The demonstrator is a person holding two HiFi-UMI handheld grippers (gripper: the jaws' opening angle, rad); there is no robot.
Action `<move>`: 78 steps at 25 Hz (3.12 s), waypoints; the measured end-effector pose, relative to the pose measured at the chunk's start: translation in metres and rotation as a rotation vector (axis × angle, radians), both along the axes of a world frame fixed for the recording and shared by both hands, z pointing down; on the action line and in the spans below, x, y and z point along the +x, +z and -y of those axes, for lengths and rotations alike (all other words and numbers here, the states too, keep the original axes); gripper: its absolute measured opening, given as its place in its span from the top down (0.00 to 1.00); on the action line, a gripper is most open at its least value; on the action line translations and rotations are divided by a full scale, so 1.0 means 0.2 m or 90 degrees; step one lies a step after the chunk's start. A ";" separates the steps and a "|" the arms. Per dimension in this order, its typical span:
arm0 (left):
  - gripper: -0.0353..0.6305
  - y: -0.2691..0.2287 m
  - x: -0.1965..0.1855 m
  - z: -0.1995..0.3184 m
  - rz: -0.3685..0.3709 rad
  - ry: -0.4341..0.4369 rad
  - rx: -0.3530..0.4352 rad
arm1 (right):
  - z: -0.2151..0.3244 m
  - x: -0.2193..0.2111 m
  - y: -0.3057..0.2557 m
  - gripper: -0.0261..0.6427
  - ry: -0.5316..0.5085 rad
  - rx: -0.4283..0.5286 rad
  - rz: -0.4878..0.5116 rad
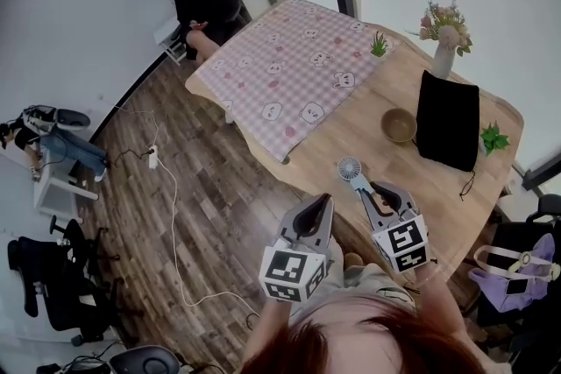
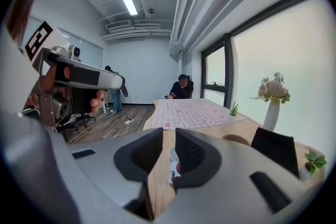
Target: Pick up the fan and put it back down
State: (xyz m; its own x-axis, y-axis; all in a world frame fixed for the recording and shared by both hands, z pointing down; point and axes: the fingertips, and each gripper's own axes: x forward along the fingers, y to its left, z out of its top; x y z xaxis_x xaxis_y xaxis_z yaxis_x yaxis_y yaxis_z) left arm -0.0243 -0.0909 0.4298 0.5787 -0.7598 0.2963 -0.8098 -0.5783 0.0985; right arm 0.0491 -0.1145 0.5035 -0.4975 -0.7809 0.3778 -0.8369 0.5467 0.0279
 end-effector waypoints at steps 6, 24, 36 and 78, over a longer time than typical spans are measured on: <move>0.93 0.04 -0.03 0.04 0.002 0.008 -0.013 | 0.06 -0.02 0.10 0.82 0.008 -0.020 -0.020; 0.93 0.14 -0.15 0.24 -0.001 0.013 -0.043 | 0.22 -0.10 0.46 0.75 0.013 -0.108 -0.070; 0.93 0.19 -0.19 0.36 -0.003 0.040 -0.066 | 0.30 -0.11 0.66 0.70 0.035 -0.154 -0.103; 0.93 0.29 -0.21 0.51 -0.003 0.069 -0.099 | 0.36 -0.09 1.03 0.64 0.056 -0.311 -0.128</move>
